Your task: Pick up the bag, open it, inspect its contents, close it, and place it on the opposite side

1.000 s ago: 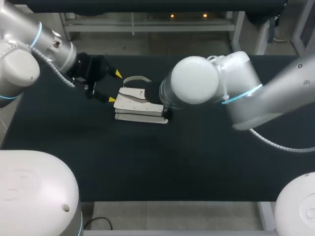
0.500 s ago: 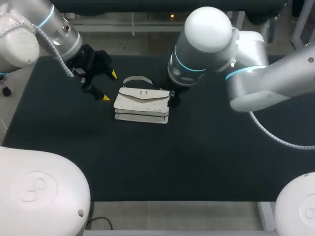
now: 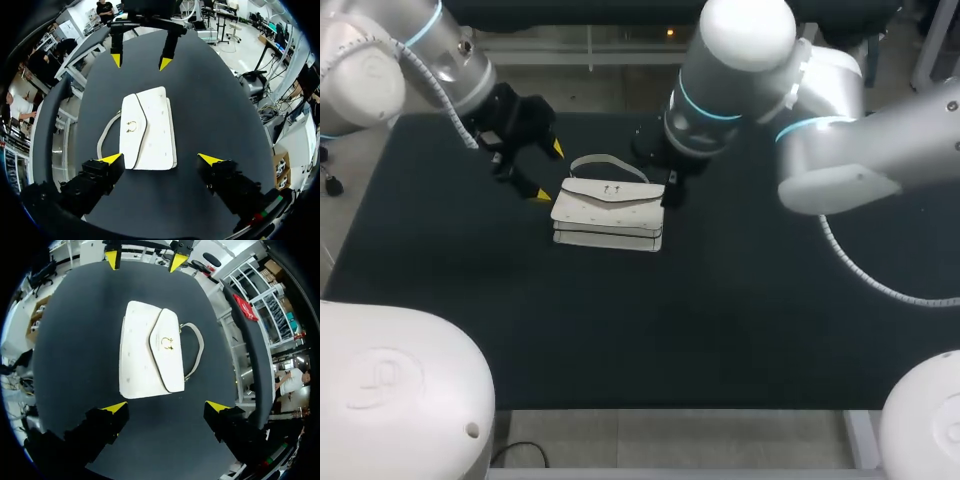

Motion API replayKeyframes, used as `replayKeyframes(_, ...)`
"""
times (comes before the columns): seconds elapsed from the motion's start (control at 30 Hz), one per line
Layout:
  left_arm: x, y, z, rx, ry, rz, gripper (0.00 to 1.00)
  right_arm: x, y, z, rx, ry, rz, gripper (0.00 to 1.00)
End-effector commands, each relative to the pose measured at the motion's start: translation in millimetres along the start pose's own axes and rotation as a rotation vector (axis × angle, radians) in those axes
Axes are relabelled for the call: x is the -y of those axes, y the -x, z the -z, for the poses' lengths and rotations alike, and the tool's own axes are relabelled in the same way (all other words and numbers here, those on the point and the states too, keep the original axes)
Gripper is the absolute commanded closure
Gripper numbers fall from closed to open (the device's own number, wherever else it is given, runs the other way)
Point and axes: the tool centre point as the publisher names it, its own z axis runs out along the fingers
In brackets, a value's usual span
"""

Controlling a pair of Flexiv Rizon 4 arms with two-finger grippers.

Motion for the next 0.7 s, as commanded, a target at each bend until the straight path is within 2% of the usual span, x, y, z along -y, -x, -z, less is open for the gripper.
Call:
replayKeyframes(0.03, 0.5, 3.2, 5.2, -0.058, -0.029, 0.251, 0.0, -2.2, 32.7, 2.0, -0.199, -0.107, -0.458, 0.0)
replayKeyframes(0.07, 4.2, 3.1, 5.6, -0.074, -0.016, 0.331, 0.0, 0.1, 36.0, 3.6, -0.204, -0.093, -0.538, 0.0)
replayKeyframes(0.13, 10.7, 3.4, 7.5, -0.105, 0.029, 0.523, 0.0, 4.5, 42.2, 5.5, -0.275, -0.122, -0.718, 0.0)
replayKeyframes(0.17, 12.4, 4.6, 8.7, -0.139, 0.036, 0.617, 0.0, 6.8, 41.7, 7.5, -0.261, -0.127, -0.823, 0.0)
replayKeyframes(0.27, 15.9, 3.9, 9.8, -0.189, 0.069, 0.883, 0.0, 12.9, 39.3, 12.3, -0.286, -0.129, -0.992, 0.0)
replayKeyframes(0.3, 16.1, 2.6, 9.8, -0.21, 0.057, 0.935, 0.0, 14.6, 37.1, 13.7, -0.319, -0.103, -1.014, 0.0)
replayKeyframes(0.33, 16.2, 1.6, 10.1, -0.215, 0.053, 1.028, 0.0, 15.9, 35.1, 14.8, -0.299, -0.102, -1.084, 0.0)
replayKeyframes(0.4, 14.1, -1.5, 9.9, -0.247, 0.007, 1.134, 0.0, 16.0, 29.2, 15.9, -0.296, -0.099, -1.148, 0.0)
replayKeyframes(0.43, 12.0, -3.6, 9.5, -0.229, -0.001, 1.182, 0.0, 16.3, 26.4, 16.7, -0.296, -0.101, -1.185, 0.0)
replayKeyframes(0.5, 8.8, -7.9, 5.6, -0.185, 0.021, 1.254, 0.0, 14.6, 20.1, 16.2, -0.303, -0.158, -1.26, 0.0)
replayKeyframes(0.53, 7.6, -11.6, 4.3, -0.113, 0.085, 1.257, 0.0, 15.0, 17.4, 14.1, -0.293, -0.236, -1.263, 0.0)
replayKeyframes(0.7, 7.6, -11.6, 4.3, -0.113, 0.085, 1.257, 0.0, 15.0, 17.4, 14.1, -0.293, -0.236, -1.263, 0.0)
